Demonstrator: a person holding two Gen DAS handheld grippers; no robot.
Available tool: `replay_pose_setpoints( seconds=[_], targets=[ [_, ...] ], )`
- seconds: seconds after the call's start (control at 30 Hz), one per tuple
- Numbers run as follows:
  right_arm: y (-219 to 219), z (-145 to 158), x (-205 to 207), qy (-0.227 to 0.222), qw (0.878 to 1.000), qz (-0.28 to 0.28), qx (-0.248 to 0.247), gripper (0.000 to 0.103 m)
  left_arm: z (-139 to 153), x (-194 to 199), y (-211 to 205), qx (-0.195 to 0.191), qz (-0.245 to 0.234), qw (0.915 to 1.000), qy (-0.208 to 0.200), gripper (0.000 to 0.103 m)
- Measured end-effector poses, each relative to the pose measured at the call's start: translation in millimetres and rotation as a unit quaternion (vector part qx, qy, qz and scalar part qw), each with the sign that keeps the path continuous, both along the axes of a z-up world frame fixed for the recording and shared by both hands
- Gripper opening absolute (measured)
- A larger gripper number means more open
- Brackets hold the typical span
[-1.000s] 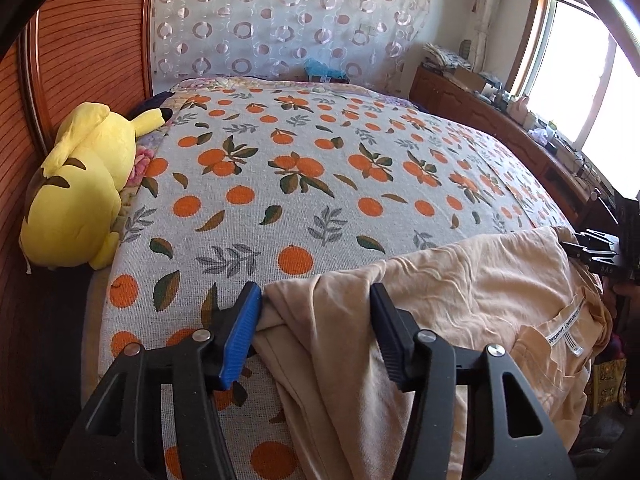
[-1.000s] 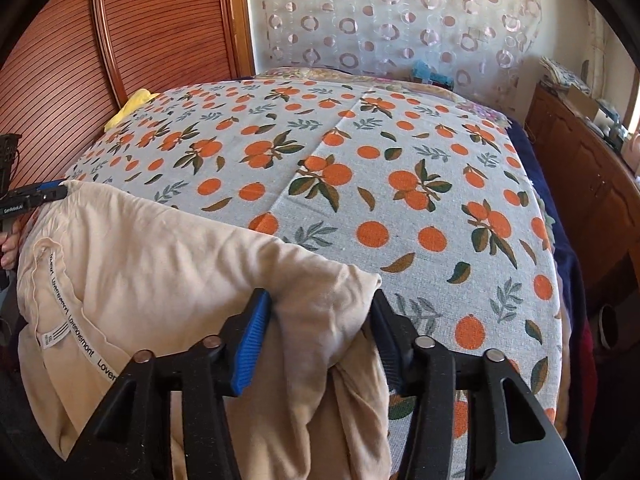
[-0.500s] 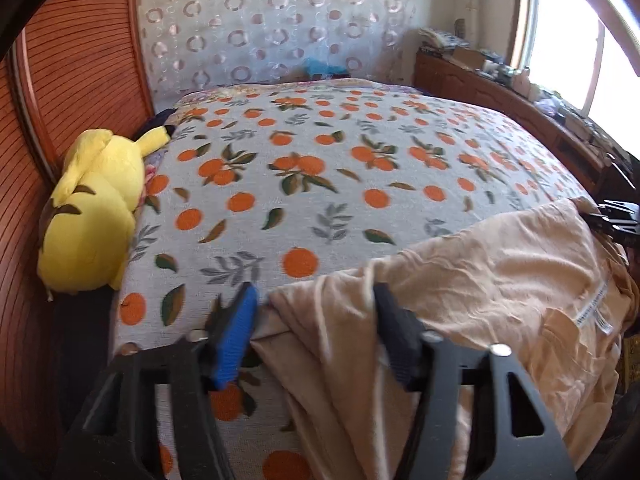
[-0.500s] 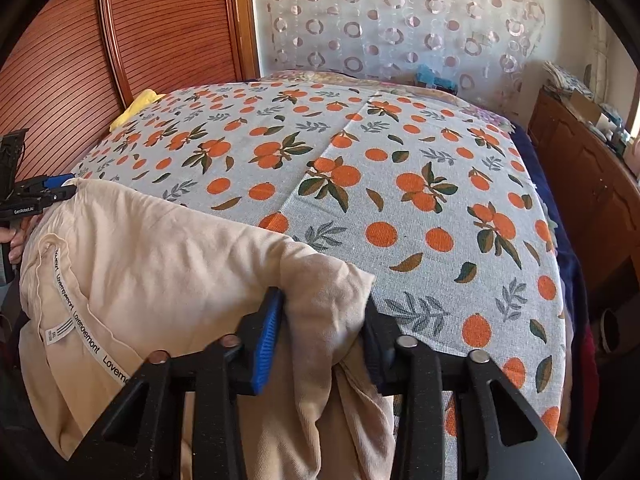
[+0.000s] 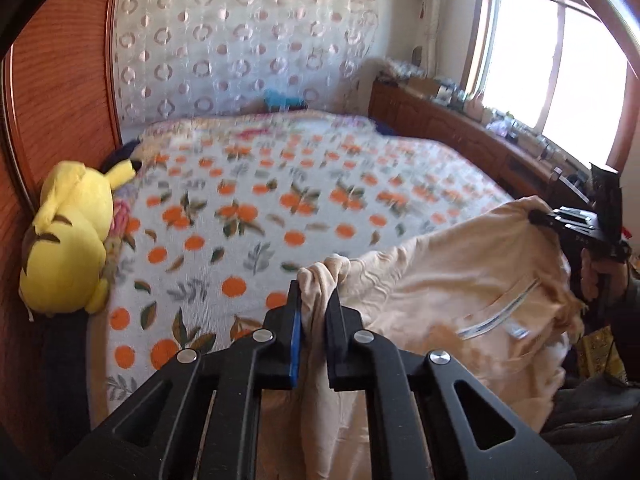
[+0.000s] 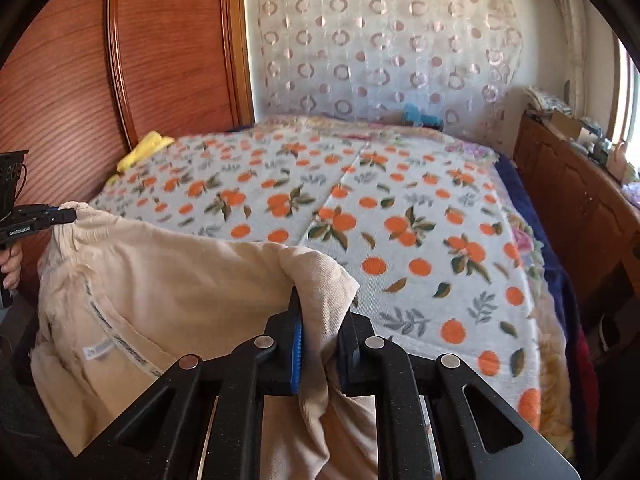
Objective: Fold small clothes
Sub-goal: 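Lift the folded edge with both grippers and fold it over again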
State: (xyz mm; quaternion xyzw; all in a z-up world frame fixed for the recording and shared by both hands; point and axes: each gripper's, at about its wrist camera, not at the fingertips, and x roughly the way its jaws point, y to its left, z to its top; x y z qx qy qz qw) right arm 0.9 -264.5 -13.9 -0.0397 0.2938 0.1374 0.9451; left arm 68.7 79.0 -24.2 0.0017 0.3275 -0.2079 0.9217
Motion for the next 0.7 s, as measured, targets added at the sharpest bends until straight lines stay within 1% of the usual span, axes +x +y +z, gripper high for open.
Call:
replay_pose_setpoints(
  seconds=[0.07, 0.13, 0.23, 0.3, 0.47, 0.5, 0.6, 0.7],
  targets=[
    [-0.8, 18.9, -13.9, -0.021, 1.000, 0.005, 0.000, 0.013, 25.5, -13.3, 0.6, -0.015, -0.005, 0.9995, -0.028, 0.010],
    [-0.6, 39.8, -29.6, -0.045, 0.999, 0.010, -0.006, 0.013, 51.9, -27.5, -0.9, -0.020, -0.012, 0.9979, -0.060, 0.010],
    [-2.1, 70.7, -53.0, -0.076, 0.997, 0.020, -0.012, 0.013, 83.5, -44.3, -3.2, -0.025, -0.020, 0.9947, -0.098, 0.010],
    [-5.0, 93.4, -71.1, -0.100, 0.995, 0.023, -0.015, 0.012, 106.0, -54.4, -4.4, -0.030, -0.026, 0.9915, -0.124, 0.010],
    [-17.9, 155.3, -107.4, -0.161, 0.986, 0.025, -0.013, 0.012, 165.6, -74.2, -2.1, -0.037, -0.031, 0.9803, -0.192, 0.010],
    [-20.3, 167.6, -113.6, -0.173, 0.984, 0.027, -0.015, 0.012, 179.4, -75.2, -0.8, -0.034, -0.026, 0.9774, -0.207, 0.010],
    [-25.2, 206.1, -128.7, -0.219, 0.975, 0.023, -0.033, 0.012, 209.7, -67.7, 3.2, -0.030, -0.019, 0.9719, -0.233, 0.010],
    [-29.8, 238.0, -127.2, -0.249, 0.967, 0.014, -0.044, 0.012, 237.1, -47.6, 6.7, -0.027, -0.008, 0.9684, -0.248, 0.010]
  ],
)
